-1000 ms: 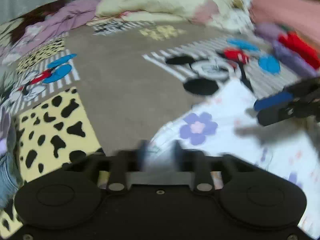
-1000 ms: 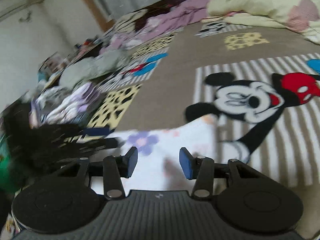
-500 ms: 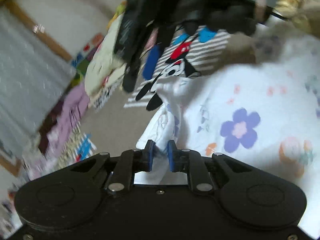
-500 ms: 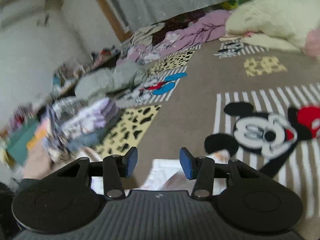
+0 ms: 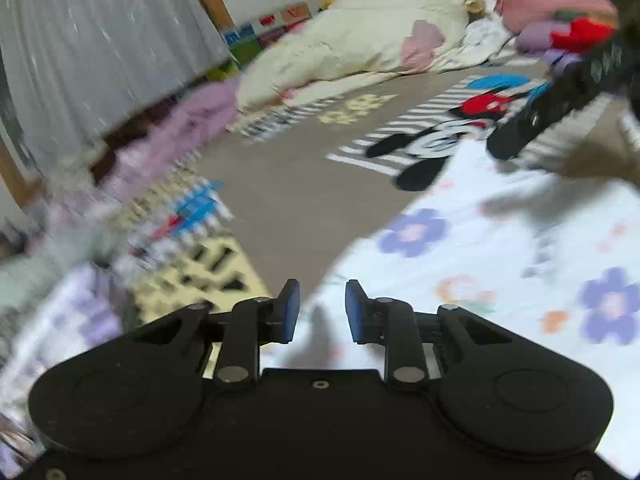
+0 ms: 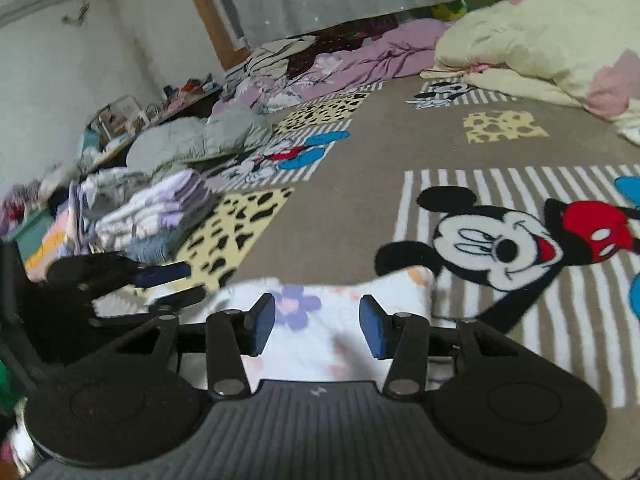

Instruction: Fold clothes

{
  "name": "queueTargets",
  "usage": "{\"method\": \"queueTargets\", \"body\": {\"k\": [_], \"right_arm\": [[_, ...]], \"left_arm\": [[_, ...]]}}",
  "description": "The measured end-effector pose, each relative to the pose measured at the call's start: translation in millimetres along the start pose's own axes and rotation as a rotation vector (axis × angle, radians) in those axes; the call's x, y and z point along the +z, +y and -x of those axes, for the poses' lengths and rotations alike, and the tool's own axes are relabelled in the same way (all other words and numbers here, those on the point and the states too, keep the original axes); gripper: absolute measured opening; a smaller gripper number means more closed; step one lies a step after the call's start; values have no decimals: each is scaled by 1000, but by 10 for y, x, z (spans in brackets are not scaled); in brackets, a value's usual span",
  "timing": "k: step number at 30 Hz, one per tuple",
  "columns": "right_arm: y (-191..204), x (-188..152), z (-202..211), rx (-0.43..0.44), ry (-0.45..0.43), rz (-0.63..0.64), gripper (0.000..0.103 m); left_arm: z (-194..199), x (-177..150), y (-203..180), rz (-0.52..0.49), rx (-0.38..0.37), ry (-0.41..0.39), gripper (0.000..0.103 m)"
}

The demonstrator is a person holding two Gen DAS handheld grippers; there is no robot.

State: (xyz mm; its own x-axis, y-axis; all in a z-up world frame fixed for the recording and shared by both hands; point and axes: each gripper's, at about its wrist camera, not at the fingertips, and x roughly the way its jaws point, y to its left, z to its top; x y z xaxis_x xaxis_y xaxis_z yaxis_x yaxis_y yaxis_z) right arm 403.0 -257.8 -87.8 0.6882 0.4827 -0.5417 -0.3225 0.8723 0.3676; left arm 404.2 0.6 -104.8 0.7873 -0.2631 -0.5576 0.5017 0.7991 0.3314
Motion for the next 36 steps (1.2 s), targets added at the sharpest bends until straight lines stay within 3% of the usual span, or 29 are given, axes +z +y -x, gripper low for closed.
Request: {"method": "queueTargets", "body": {"k": [2, 5, 8, 12, 16, 19, 21, 24, 26, 30, 33, 36], "right_arm": [[-49, -85, 24, -28, 4, -19, 48], [-125, -201, 43, -81, 34, -51, 48], [-206, -310, 16, -186, 105, -17, 46], [-354, -285, 270, -132, 0, -74, 37], [-348, -79, 111, -50, -14, -52, 35], [-532, 75, -340, 9, 79, -85, 35], [-729, 96, -674, -5, 170, -124, 18], [-857, 194, -674, 26, 160, -155, 10], [-857, 246, -532, 20, 134, -143, 16], [-875, 193, 110, 3, 47, -163, 41], [-1026, -27, 750, -46, -46, -257, 43], [-1215, -452, 1409, -128, -128, -375, 45]], "left_arm": [[-215, 69, -17, 51, -9, 34, 25], [-580, 78, -128, 102, -28, 153, 25], [-415, 178, -127, 136, -26, 126, 24], [102, 149, -200, 195, -28, 59, 24], [528, -33, -464, 256, -92, 39, 24], [742, -170, -750, 280, -150, 55, 24], [884, -187, -966, 254, -175, 51, 24], [953, -92, -1169, 275, -213, 27, 24], [934, 11, -1280, 295, -232, 10, 24], [675, 228, -1513, 303, -265, -13, 24], [279, 259, -1717, 329, -280, 74, 24], [237, 269, -1753, 331, -268, 91, 24]]}}
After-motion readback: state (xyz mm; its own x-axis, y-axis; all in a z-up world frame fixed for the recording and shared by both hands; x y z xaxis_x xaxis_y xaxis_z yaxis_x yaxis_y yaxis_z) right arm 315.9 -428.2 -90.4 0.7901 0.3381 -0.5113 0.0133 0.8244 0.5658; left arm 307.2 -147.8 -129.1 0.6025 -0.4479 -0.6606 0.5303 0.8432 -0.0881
